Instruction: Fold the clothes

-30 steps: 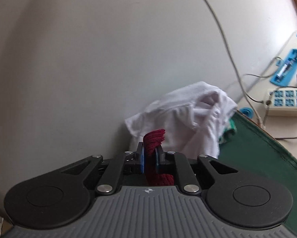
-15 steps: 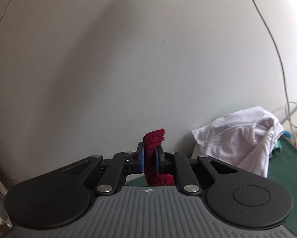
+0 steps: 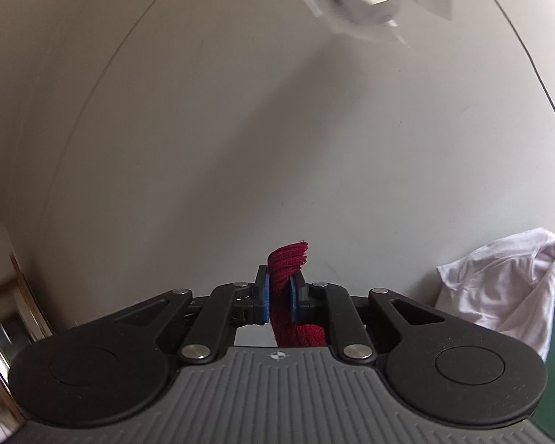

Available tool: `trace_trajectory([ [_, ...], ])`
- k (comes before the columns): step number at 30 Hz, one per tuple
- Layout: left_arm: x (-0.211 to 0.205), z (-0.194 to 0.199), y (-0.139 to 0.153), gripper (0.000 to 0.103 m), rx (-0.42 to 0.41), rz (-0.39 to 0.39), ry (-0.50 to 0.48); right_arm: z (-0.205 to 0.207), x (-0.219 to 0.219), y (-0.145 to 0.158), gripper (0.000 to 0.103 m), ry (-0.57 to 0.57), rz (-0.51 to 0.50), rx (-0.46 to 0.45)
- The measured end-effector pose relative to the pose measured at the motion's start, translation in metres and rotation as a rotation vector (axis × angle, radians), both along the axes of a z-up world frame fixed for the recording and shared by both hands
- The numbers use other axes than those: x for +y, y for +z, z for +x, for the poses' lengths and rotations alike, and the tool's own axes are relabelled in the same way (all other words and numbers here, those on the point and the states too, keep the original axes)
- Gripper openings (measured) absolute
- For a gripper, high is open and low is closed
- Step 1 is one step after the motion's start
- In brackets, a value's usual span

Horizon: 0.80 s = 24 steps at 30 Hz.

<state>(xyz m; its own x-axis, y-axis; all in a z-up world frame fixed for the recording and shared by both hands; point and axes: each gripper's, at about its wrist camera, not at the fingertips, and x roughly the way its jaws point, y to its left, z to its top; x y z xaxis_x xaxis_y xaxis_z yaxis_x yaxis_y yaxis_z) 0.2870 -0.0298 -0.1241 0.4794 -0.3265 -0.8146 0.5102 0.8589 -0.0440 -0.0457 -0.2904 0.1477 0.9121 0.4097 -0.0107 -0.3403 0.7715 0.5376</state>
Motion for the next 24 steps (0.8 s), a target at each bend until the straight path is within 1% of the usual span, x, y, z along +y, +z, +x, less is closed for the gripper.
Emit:
trace_trajectory([
  [2, 0.002, 0.0, 0.001, 0.023, 0.005, -0.009, -0.008, -0.002, 0.007, -0.002, 0.011, 0.035, 0.001, 0.006],
  [5, 0.004, 0.0, 0.001, 0.023, 0.014, -0.023, -0.02, 0.001, 0.016, -0.004, 0.011, 0.044, -0.016, 0.018],
  [7, 0.009, 0.002, 0.001, 0.024, 0.032, -0.057, -0.031, 0.003, 0.017, -0.005, 0.011, 0.072, 0.025, 0.024],
  [8, 0.012, 0.003, 0.001, 0.027, 0.042, -0.078, -0.037, 0.002, 0.019, -0.005, 0.011, 0.104, 0.042, 0.023],
  [11, 0.025, 0.007, 0.0, 0.027, 0.071, -0.142, -0.06, -0.011, 0.031, -0.004, 0.011, 0.227, 0.07, 0.028],
  [13, 0.031, 0.007, 0.0, 0.027, 0.081, -0.169, -0.076, -0.024, 0.046, -0.008, 0.011, 0.323, 0.062, 0.055],
  [15, 0.037, 0.007, 0.001, 0.028, 0.089, -0.191, -0.095, -0.034, 0.067, -0.022, 0.012, 0.409, -0.013, 0.124],
  [16, 0.038, 0.006, 0.003, 0.033, 0.093, -0.204, -0.109, -0.039, 0.078, -0.03, 0.012, 0.452, -0.055, 0.161],
  [17, 0.04, 0.005, 0.004, 0.037, 0.093, -0.212, -0.121, -0.043, 0.09, -0.042, 0.012, 0.492, -0.105, 0.216],
  [18, 0.041, 0.004, 0.005, 0.037, 0.087, -0.215, -0.129, -0.047, 0.103, -0.058, 0.012, 0.533, -0.147, 0.28],
  [19, 0.043, 0.003, 0.007, 0.038, 0.08, -0.214, -0.134, -0.049, 0.114, -0.078, 0.015, 0.578, -0.176, 0.365],
  [21, 0.046, 0.0, 0.009, 0.041, 0.069, -0.211, -0.138, -0.054, 0.135, -0.121, 0.024, 0.668, -0.226, 0.548],
  [22, 0.047, -0.001, 0.01, 0.044, 0.06, -0.208, -0.14, -0.061, 0.148, -0.142, 0.034, 0.701, -0.3, 0.631],
  [23, 0.049, -0.002, 0.012, 0.046, 0.05, -0.202, -0.14, -0.07, 0.161, -0.162, 0.036, 0.73, -0.39, 0.711],
  [24, 0.052, -0.003, 0.014, 0.047, 0.041, -0.201, -0.139, -0.073, 0.167, -0.169, 0.036, 0.718, -0.451, 0.724],
])
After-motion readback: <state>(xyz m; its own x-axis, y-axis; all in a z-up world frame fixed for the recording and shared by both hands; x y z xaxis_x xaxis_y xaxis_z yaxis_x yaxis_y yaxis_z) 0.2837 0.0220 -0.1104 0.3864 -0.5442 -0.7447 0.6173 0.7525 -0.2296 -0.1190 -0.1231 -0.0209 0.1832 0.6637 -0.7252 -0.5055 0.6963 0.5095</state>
